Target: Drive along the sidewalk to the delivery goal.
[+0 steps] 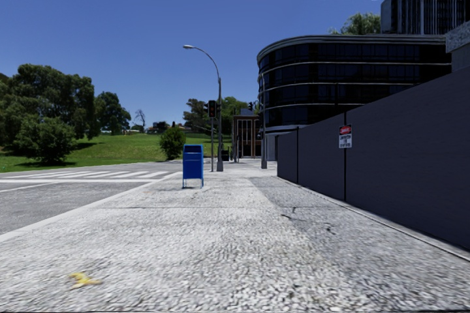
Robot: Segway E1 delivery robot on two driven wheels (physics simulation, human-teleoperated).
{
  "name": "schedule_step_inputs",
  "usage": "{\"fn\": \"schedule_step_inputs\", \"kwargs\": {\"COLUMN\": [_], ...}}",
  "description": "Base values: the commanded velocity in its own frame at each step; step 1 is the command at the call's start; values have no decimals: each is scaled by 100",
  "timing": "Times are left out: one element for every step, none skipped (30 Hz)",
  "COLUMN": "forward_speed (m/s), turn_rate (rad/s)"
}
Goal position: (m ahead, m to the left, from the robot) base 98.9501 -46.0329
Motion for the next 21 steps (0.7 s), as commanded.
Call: {"fn": "schedule_step_inputs", "kwargs": {"forward_speed": [200, 200, 200, 200, 200, 200, 200, 200, 200, 200, 200, 200, 200, 200, 200, 200, 200, 200, 200, 200, 200], "turn_rate": [-6, 0, 0, 0, 0, 0, 0, 0, 0, 0, 0, 0, 0, 0, 0, 0, 0, 0, 0, 0, 0]}}
